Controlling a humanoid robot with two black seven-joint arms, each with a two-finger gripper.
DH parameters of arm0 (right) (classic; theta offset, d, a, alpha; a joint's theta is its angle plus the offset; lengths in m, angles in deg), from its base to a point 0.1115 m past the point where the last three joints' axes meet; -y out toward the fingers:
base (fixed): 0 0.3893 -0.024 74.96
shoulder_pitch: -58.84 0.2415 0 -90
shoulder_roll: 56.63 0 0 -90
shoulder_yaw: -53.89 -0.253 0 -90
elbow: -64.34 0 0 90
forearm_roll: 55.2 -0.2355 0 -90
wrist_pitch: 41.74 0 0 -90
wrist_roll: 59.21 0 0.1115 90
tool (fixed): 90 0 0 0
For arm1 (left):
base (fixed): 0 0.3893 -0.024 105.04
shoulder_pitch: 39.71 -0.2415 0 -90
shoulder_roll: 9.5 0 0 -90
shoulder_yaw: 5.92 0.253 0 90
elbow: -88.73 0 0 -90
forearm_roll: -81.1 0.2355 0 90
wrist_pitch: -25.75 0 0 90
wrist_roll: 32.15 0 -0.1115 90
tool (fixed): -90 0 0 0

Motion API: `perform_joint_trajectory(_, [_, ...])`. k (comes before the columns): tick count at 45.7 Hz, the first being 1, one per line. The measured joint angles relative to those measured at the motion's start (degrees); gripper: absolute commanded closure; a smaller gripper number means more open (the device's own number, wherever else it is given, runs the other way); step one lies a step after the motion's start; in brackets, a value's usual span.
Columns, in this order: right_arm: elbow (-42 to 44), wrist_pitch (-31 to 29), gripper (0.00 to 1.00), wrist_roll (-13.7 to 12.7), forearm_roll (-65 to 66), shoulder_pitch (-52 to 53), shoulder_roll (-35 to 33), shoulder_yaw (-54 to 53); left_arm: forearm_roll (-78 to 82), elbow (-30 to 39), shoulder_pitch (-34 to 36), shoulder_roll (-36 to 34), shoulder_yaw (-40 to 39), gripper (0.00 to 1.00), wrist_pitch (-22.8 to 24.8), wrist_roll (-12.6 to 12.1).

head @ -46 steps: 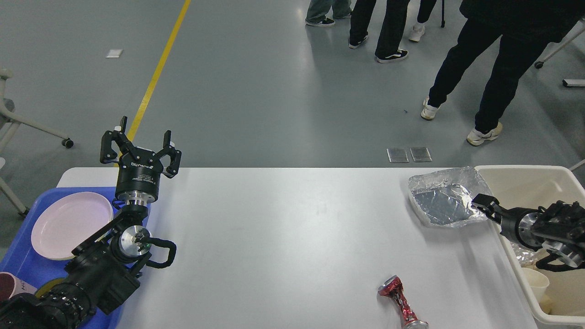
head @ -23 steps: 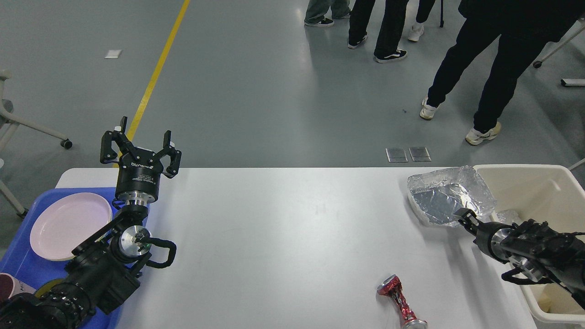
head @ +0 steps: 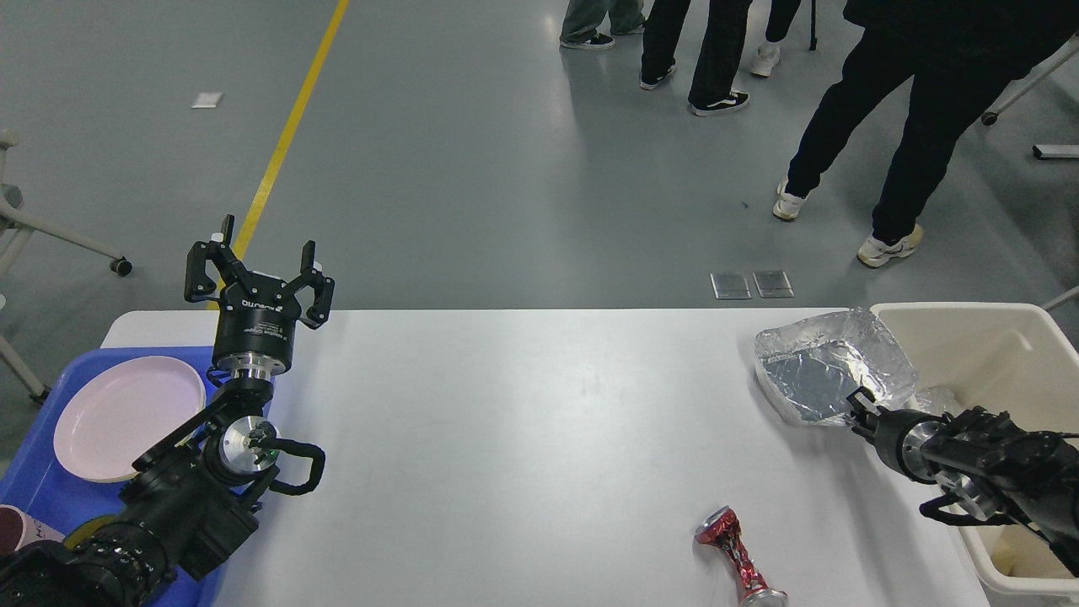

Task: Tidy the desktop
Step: 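Lift the foil tray and drop it into the white bin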

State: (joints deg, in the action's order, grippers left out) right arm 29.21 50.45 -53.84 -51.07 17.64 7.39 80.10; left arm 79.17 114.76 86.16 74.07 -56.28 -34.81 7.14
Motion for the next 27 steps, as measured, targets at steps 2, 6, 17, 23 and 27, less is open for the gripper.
perform_joint_trajectory(2, [-0.1,0.0,1.00,0.0,0.0,0.1,-0.2,0.1,0.0,0.0,0.0,0.0,0.0,0.03,0.0,0.0])
perform_joint_trajectory(6, [-0.8,-0.3,1.00,-0.2,0.2,0.7,-1.3,0.2,0.0,0.0,0.0,0.0,0.0,0.03,0.0,0.0])
perform_joint_trajectory(17, [-17.3,-8.1,1.00,-0.3,3.6,15.4,-15.3,4.4,0.0,0.0,0.0,0.0,0.0,0.03,0.0,0.0])
perform_joint_trajectory(23, [-28.8,-19.0,1.00,-0.4,12.3,32.6,-24.0,10.4,0.0,0.0,0.0,0.0,0.0,0.03,0.0,0.0])
perform_joint_trajectory(27, [-35.6,-26.8,1.00,-0.5,18.7,46.0,-27.3,14.5,0.0,0.0,0.0,0.0,0.0,0.03,0.0,0.0])
